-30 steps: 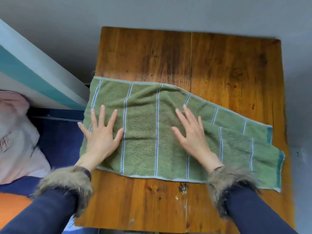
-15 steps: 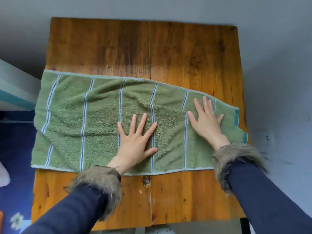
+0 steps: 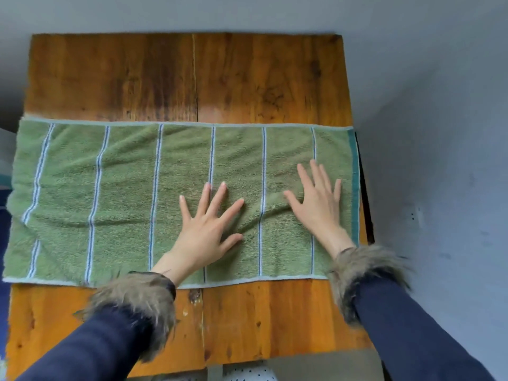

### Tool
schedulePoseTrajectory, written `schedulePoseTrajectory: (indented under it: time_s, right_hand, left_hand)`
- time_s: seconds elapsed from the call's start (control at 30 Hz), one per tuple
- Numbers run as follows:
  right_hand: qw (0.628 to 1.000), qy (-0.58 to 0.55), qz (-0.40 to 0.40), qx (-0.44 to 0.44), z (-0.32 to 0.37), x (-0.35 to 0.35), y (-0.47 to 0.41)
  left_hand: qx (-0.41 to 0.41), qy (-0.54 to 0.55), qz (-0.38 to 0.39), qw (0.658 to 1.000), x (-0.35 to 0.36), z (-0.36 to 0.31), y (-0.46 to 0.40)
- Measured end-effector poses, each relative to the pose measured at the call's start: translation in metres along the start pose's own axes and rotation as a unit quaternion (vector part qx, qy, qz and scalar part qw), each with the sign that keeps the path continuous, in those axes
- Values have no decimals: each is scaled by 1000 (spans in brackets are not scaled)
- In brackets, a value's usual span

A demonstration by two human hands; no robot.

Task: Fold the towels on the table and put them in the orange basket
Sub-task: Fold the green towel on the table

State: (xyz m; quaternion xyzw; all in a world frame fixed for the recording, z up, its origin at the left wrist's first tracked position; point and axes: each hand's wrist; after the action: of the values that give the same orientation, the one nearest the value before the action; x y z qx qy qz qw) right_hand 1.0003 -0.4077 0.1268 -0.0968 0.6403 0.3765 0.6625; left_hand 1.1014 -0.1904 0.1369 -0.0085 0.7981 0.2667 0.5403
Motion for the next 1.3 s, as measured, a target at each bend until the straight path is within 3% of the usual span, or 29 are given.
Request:
schedulePoseTrajectory:
  time_s: [0.17, 0.43, 0.6, 0.73, 0.87, 0.97, 1.17, 1.23, 1.3]
  right_hand:
    - [994, 55, 94, -23, -20, -10, -20]
    - [993, 92, 44, -63, -41, -15, -51]
    - [994, 66, 64, -55, -46, -29, -62]
    - [995, -97, 23, 31, -66, -37, -34]
    - [981, -167, 25, 92, -97, -35, 18]
    - [960, -227, 35, 161, -114, -27, 39]
    - [860, -338, 227, 308, -138, -16, 42]
    - [859, -341, 223, 311, -141, -14, 42]
    - [878, -325, 162, 311, -141, -15, 43]
  left_hand:
    - [14, -44, -8, 999, 15, -27, -32]
    - [-39, -43, 8, 998, 10, -57, -60]
    - [-52, -16, 25, 998, -2, -68, -78]
    - [-33, 19, -4, 999, 0, -63, -76]
    - [31, -21, -64, 997, 16, -69, -60]
    - [59, -29, -42, 997, 31, -86, -53]
    - [57, -49, -27, 997, 39, -86, -53]
    - [53, -54, -12, 997, 36, -87, -53]
    - [48, -52, 8, 997, 33, -88, -53]
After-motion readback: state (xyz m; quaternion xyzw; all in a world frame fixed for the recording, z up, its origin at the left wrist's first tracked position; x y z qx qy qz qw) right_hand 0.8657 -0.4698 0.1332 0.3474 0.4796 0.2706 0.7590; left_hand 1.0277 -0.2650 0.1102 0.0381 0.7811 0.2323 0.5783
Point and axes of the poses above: each hand's wrist, its own y-axis away from the middle knuckle, its own x-axis out of the palm, z = x × y, and after that the axes turned 12 degrees about x, right-handed
